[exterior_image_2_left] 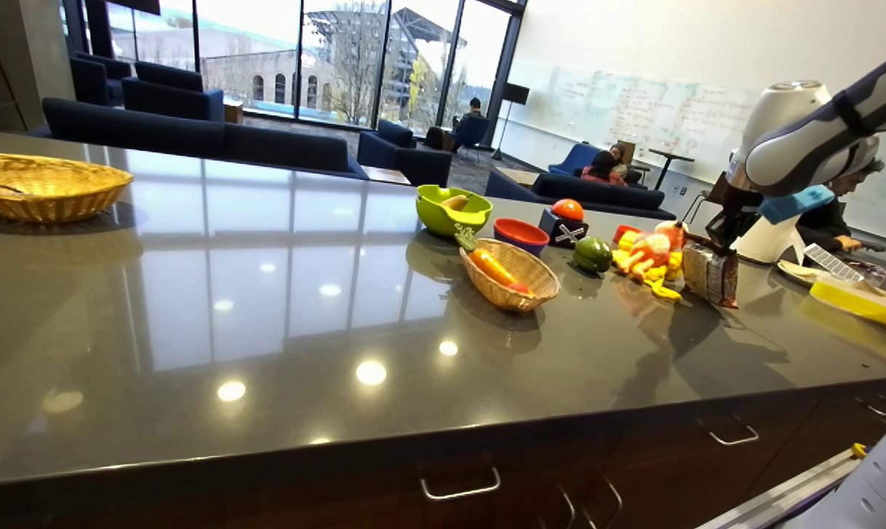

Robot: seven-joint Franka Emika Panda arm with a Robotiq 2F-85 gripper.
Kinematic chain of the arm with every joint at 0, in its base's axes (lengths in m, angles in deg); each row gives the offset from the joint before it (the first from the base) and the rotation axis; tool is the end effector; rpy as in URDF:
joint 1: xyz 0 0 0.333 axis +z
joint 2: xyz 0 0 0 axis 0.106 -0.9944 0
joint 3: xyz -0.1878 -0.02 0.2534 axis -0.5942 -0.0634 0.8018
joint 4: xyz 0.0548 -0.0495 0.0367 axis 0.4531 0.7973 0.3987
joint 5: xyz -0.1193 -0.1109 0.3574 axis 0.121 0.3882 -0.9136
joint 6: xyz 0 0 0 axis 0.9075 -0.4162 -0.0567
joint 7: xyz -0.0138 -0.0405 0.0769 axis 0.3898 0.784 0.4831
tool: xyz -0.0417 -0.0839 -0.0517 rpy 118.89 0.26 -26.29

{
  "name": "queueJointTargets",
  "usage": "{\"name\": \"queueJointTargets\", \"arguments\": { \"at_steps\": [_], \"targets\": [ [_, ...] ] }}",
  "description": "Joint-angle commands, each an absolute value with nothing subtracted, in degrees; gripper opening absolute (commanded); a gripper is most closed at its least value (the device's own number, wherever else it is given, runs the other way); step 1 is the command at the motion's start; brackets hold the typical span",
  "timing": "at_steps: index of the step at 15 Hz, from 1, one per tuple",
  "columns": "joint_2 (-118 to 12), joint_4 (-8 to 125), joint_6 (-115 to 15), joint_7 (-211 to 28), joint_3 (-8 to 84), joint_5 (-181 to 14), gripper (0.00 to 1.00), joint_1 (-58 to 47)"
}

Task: Move the brown packet to the left, then move it backwards

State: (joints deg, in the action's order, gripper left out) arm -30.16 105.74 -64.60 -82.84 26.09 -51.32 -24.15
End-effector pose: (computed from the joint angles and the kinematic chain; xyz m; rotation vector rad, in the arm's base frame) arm 0.4172 -0.2651 0.3709 2.7114 -0.0473 0.2023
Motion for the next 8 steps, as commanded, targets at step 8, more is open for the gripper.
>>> {"name": "queueJointTargets", "arguments": {
  "at_steps": [8],
  "targets": [
    [-21.68, 118.23, -63.61, -69.78, 23.95, -56.6, 0.0, -24.26]
  ]
}}
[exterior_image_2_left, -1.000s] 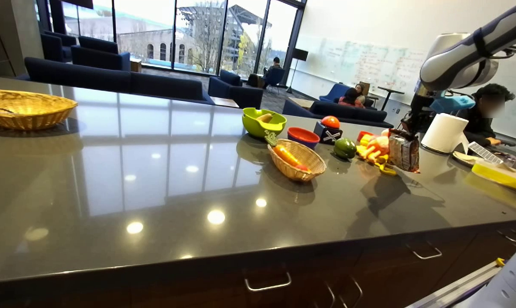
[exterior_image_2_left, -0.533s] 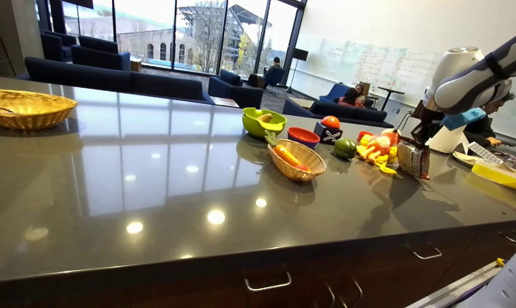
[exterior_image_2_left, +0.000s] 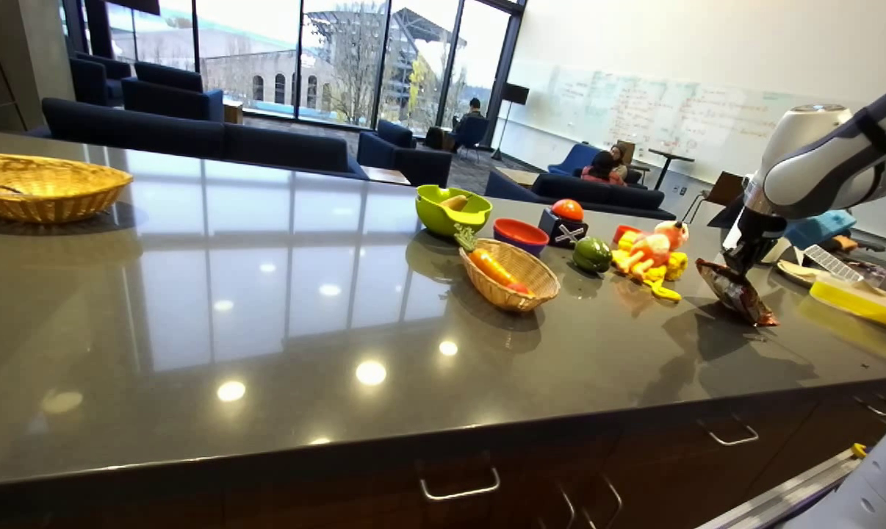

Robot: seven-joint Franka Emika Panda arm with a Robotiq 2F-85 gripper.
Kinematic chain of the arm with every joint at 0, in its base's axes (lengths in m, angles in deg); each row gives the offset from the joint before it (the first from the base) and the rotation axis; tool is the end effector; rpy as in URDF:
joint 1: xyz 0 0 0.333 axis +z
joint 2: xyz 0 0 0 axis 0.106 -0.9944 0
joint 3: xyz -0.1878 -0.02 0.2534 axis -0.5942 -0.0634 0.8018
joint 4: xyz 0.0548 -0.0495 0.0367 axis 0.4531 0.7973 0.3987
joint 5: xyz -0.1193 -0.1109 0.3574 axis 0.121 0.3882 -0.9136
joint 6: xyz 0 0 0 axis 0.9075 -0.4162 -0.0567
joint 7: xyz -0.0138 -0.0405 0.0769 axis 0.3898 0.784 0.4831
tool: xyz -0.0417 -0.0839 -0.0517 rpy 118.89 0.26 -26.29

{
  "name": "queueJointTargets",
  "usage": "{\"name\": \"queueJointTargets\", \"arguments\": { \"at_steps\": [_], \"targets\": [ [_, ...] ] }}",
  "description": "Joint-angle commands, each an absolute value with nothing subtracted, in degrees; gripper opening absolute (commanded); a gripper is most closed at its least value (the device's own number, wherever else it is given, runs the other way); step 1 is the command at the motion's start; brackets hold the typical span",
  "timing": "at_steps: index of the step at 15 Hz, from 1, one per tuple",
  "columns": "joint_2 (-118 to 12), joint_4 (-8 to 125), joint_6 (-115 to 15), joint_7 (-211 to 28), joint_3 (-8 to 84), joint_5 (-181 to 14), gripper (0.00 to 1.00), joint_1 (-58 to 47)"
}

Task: Move the brown packet to the left, then move it backwards

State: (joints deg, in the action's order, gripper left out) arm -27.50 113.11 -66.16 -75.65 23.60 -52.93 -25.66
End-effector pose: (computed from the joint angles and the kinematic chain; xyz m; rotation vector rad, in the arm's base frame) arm 0.3699 -0.2677 0.3384 2.7826 0.0225 0.1190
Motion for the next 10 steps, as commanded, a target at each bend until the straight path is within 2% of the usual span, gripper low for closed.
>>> {"name": "queueJointTargets", "arguments": {
  "at_steps": [1, 9, 10],
  "targets": [
    [-20.44, 119.56, -62.47, -67.98, 24.31, -57.8, 0.0, -23.7],
    [-9.66, 128.34, -51.66, -69.56, 31.62, -61.81, 0.0, -17.25],
    [-11.57, 125.02, -49.41, -69.29, 32.56, -64.13, 0.0, -15.33]
  ]
}}
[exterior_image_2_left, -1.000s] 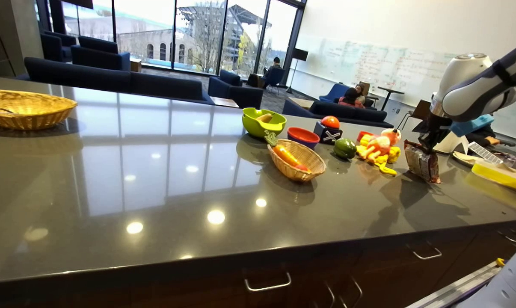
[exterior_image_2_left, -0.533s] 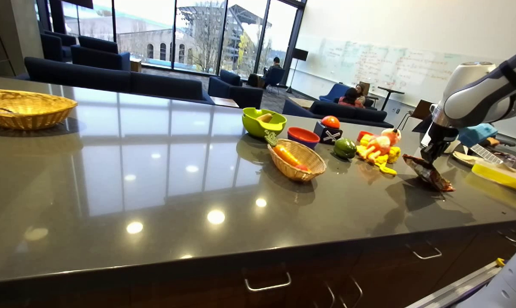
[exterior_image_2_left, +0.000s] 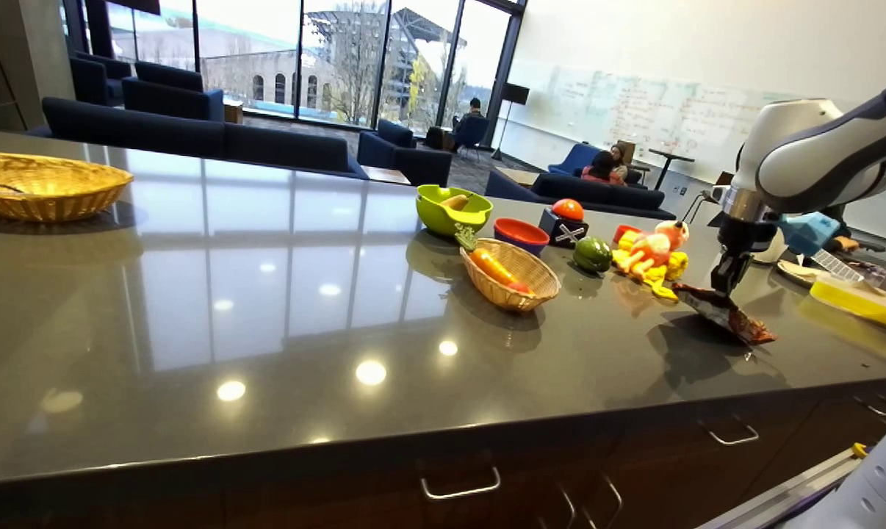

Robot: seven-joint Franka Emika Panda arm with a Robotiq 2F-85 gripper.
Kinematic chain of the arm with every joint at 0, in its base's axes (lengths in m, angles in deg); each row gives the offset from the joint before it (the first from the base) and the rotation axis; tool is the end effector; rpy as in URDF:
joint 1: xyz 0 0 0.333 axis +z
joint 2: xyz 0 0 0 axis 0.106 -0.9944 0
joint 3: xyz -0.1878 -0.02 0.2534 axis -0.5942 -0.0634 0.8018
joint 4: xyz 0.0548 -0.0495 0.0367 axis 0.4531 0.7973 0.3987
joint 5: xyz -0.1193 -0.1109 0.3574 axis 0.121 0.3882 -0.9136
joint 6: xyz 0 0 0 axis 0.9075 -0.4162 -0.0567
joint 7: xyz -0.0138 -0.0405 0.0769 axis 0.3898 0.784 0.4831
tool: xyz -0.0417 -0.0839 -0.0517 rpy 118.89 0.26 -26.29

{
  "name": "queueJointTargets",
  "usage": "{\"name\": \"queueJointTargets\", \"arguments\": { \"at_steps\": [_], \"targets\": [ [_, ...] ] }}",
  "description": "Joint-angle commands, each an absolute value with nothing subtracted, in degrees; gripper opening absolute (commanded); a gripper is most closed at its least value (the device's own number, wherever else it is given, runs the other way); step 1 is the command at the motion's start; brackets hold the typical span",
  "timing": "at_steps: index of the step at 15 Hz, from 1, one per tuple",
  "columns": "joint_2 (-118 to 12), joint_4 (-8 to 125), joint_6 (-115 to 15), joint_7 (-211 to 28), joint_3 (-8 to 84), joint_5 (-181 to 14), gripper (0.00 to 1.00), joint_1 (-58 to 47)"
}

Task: Move the brown packet to the left, then move it backwards

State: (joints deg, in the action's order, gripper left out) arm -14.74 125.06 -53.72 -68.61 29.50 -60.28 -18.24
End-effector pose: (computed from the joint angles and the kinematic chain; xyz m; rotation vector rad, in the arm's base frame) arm 0.3394 -0.1502 0.3243 2.8945 0.3558 -0.0768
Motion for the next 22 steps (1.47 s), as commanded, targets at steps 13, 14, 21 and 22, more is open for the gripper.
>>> {"name": "queueJointTargets", "arguments": {
  "at_steps": [13, 14, 21, 22],
  "targets": [
    [-8.86, 127.64, -45.56, -83.76, 48.08, -72.74, 0.0, 1.05],
    [-9.75, 127.14, -45.8, -84.64, 48.94, -72.48, 0.0, 1.74],
    [-11.1, 125.73, -45.51, -85.07, 49.97, -74.97, 0.58, 4.94],
    [-11.03, 125.56, -45.42, -84.78, 49.69, -75.36, 0.66, 4.91]
  ]
}}
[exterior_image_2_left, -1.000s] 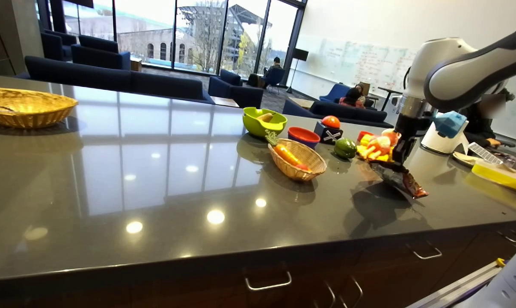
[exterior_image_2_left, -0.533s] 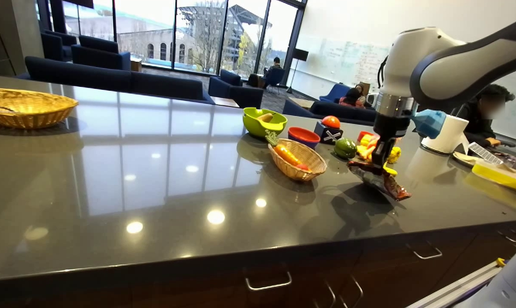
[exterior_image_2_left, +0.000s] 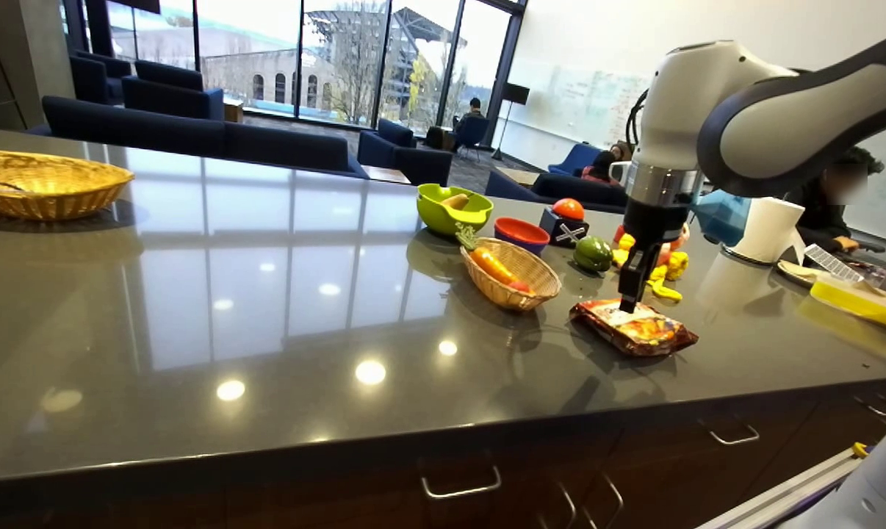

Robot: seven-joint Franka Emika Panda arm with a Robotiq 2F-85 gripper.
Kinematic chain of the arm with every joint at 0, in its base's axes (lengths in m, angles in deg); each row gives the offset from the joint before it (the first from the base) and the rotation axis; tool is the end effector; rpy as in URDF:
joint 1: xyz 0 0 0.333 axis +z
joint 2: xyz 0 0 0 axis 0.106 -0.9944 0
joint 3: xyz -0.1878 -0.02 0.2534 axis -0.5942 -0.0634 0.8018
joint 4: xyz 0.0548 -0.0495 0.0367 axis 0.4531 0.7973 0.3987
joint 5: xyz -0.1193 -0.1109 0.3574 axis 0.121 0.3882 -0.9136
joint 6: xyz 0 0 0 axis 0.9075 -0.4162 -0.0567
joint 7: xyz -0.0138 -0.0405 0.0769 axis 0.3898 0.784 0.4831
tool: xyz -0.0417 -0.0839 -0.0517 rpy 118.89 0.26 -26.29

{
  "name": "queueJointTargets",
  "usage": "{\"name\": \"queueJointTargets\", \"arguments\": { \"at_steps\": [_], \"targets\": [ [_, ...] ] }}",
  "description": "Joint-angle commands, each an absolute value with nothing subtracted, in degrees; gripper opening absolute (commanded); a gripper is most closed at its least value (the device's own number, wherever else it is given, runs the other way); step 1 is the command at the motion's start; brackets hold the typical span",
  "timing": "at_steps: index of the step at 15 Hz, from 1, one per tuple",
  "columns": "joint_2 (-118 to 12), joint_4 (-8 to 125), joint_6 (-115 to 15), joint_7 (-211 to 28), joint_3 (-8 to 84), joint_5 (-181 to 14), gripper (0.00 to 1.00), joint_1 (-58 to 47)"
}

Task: Move the brown packet to the left, then move it backwards

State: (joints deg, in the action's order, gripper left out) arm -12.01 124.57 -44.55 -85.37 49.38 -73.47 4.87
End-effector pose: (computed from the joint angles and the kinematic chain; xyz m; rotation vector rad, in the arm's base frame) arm 0.3416 0.1032 0.3340 2.8185 0.6967 -0.0754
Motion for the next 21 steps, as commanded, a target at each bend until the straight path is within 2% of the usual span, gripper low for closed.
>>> {"name": "queueJointTargets", "arguments": {
  "at_steps": [1, 4, 6, 14, 21],
  "targets": [
    [-10.7, 125.51, -45.43, -84.76, 49.55, -75.48, 0.72, 4.73],
    [-9.02, 124.85, -42.62, -85.14, 48.17, -77.02, 0.94, 3.5],
    [-8.01, 124.5, -39.68, -84.7, 46.68, -78.9, 1.0, 2.46],
    [-0.97, 125.06, -24.69, -81.09, 38.87, -83.61, 1.0, -3.9],
    [-3.16, 124.83, -28.02, -77.5, 35.15, -83.95, 1.0, -6.37]
  ]
}}
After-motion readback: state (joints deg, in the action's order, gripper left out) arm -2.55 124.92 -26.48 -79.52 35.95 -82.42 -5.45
